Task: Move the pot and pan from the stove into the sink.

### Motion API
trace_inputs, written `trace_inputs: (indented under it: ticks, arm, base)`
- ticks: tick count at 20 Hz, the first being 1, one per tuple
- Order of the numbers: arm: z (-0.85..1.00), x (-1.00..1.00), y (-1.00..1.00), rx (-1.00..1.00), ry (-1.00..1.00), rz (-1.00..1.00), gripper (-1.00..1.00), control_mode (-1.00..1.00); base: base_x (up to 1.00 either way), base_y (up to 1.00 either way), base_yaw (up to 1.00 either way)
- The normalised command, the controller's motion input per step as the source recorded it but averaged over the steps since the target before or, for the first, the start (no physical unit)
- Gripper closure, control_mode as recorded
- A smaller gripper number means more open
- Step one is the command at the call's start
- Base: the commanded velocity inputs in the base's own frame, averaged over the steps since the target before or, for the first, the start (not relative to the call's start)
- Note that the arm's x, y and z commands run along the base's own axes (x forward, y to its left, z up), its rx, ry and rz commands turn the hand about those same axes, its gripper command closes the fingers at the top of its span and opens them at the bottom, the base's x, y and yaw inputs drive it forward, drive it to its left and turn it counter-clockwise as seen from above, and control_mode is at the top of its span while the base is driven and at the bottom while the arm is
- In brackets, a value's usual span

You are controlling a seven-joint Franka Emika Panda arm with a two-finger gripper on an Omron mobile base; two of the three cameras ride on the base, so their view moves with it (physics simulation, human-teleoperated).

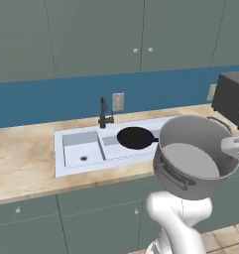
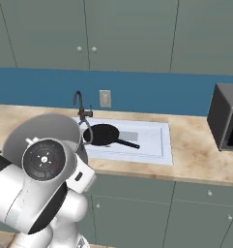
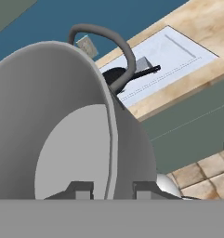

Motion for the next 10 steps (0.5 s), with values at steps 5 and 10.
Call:
trace_inputs:
  ticks: [5,10]
  arm:
    - [0.0,0.0,0.0,0.0,0.0,0.0,1.0,1.0]
    - [0.0,0.0,0.0,0.0,0.0,0.0,1.0,1.0]
  base:
    - [-0.14,0.43,0.0]
    - [-0.08,0.46,0.0]
